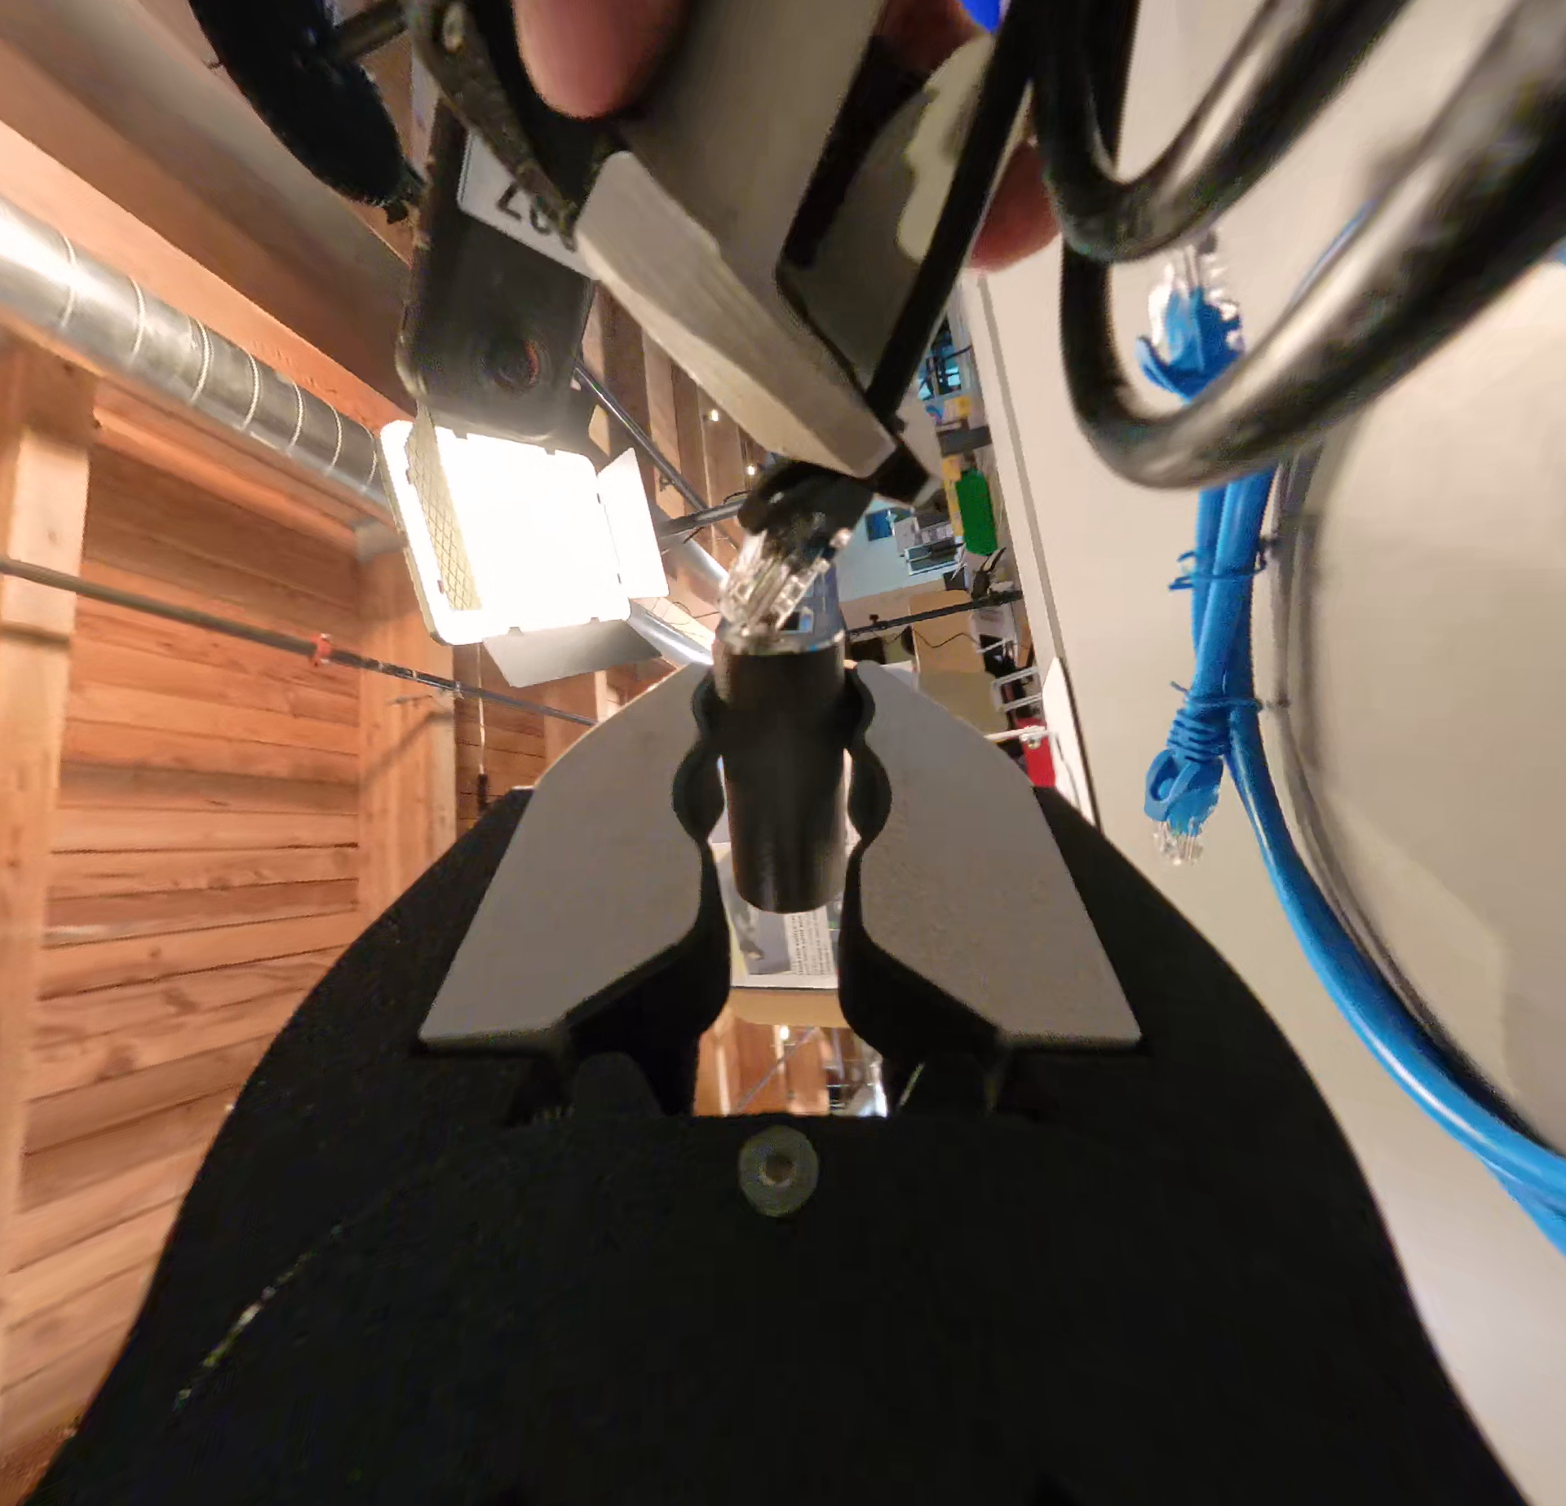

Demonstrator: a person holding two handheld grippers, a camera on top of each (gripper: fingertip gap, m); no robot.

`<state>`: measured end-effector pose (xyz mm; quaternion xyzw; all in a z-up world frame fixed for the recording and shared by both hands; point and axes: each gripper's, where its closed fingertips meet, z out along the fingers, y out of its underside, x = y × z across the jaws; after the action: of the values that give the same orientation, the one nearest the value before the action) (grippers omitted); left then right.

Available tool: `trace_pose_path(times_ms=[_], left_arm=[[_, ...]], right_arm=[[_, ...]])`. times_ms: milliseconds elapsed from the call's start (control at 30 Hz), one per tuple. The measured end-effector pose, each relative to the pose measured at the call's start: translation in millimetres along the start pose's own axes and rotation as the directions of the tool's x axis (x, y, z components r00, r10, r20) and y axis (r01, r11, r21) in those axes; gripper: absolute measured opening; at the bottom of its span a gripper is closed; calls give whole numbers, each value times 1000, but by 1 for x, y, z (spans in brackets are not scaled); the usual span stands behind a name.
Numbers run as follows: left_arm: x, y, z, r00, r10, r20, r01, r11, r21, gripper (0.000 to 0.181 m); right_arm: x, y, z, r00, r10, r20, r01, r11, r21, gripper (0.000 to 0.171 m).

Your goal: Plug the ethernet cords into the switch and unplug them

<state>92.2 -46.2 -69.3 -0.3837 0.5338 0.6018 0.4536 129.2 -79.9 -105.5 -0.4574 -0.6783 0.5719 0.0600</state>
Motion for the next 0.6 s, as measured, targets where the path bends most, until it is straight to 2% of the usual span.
trace_pose_path(times_ms=[300, 600], left_arm=[[-6, 3, 1, 996, 81, 47, -79, 996, -41, 26], [-13, -6, -2, 989, 107, 106, -106, 994, -17, 26]], right_arm=[[1, -1, 0, 986, 159, 48, -160, 987, 20, 9], [-11, 6, 8, 974, 189, 122, -187, 982, -29, 9]])
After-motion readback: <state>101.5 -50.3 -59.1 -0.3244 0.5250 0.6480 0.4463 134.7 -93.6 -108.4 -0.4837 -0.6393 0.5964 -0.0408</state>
